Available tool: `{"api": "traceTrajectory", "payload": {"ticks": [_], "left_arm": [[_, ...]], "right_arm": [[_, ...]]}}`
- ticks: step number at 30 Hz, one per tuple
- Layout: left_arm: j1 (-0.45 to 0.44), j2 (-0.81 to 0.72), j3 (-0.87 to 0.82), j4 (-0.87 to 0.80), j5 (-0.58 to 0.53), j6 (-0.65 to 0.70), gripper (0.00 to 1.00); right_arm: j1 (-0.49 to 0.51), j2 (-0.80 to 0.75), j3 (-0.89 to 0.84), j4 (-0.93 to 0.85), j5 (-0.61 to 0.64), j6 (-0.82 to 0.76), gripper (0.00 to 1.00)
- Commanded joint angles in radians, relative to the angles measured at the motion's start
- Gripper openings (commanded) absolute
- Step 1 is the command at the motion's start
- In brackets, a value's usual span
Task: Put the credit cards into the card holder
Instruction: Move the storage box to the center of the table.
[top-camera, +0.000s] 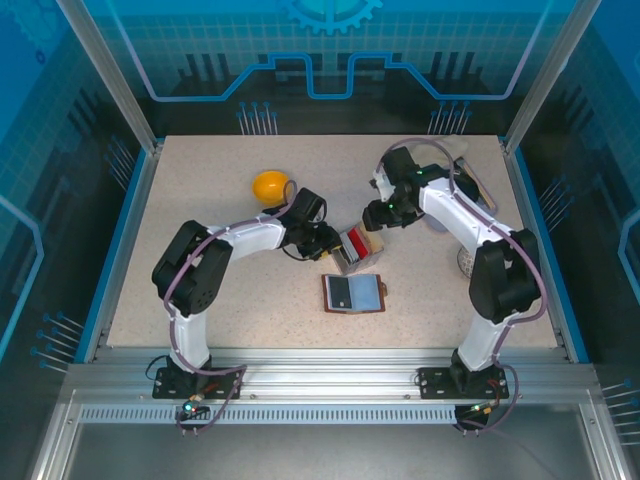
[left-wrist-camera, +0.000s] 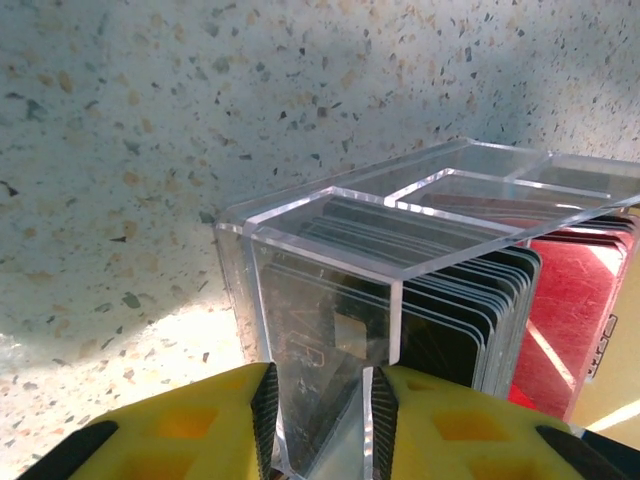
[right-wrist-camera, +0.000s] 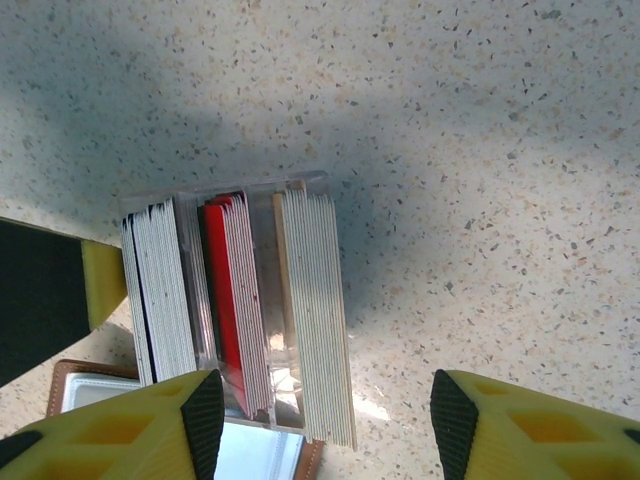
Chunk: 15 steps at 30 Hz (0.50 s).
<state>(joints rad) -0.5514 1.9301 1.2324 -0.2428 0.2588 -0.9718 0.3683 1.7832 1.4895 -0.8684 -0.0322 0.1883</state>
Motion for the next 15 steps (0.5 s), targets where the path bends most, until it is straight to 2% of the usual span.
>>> {"api": "traceTrajectory", "payload": {"ticks": [1, 15], "left_arm": [[0.007, 0.044, 0.026, -0.029, -0.004, 0.003, 0.34], [0.008, 0.051, 0.016, -0.035, -0.007, 0.019, 0.34]], "right_arm": [[0.038, 0.030, 0.043, -0.064, 0.086, -0.049, 0.59], [0.138, 0.156, 0.103, -0.100, 0.325, -0.089, 0.59]]}}
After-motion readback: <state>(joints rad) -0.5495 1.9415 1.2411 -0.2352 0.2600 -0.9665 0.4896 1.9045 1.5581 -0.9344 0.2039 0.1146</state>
